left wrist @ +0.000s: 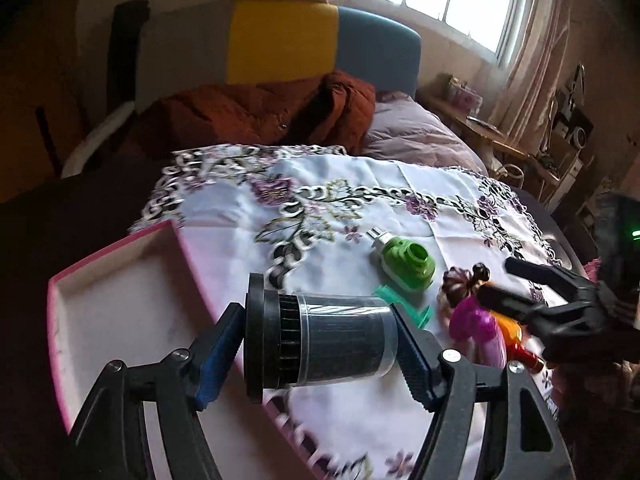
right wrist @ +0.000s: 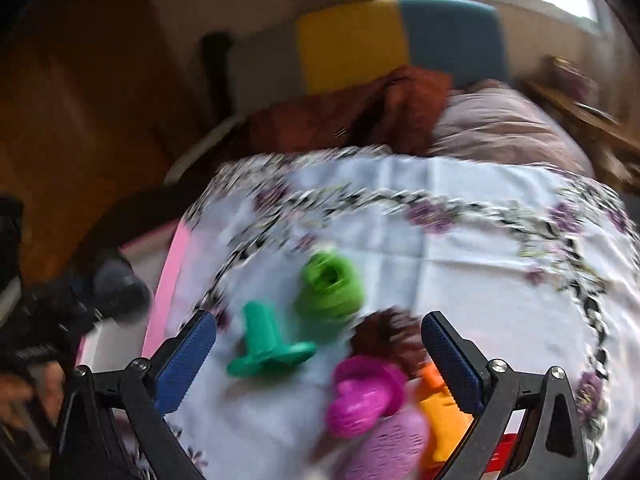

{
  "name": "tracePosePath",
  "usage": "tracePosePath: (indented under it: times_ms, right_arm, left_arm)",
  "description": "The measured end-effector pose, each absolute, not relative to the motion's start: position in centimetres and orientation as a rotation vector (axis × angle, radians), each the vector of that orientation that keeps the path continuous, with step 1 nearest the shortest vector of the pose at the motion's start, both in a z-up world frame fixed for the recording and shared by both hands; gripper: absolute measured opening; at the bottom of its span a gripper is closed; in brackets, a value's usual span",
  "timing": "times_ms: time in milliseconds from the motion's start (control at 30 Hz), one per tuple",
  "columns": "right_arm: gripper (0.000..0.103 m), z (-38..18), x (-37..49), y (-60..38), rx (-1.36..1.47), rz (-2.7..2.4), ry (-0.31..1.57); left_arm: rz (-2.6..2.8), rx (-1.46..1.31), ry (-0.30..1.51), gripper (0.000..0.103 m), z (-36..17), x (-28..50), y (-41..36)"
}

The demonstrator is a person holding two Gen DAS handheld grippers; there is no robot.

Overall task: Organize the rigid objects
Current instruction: 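Lift the cylinder with the left gripper while the right gripper grasps the teal stand piece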

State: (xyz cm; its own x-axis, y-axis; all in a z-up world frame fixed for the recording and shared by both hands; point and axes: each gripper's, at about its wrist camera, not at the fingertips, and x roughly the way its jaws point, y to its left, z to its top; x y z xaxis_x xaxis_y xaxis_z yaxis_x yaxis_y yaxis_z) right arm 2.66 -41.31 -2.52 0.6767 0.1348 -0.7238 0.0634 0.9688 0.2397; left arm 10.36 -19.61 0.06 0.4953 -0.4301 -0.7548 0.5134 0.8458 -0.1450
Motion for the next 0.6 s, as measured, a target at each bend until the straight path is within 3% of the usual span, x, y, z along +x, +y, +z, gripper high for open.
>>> tracePosePath:
  times_ms: [300,467,600]
  right_arm:
    - [0.096,-4.8,3.4,-37.7,0.108,0.093,0.946]
    - [0.071,-5.3,4.4,-37.4,0.127,0.100,0.980]
    - [0.068,-5.2,7.0,-36.2,0.113,0.109,1.006]
  left_arm:
    - [-0.465,0.045,0.880,0.073,-0.9,7.1,-11.0]
    - [-0.395,-0.002,0.899,0.073,-1.7,5.9,-6.5]
    - [-0.351,-0.042,0.904,0.073,-2.1,5.1,-3.7]
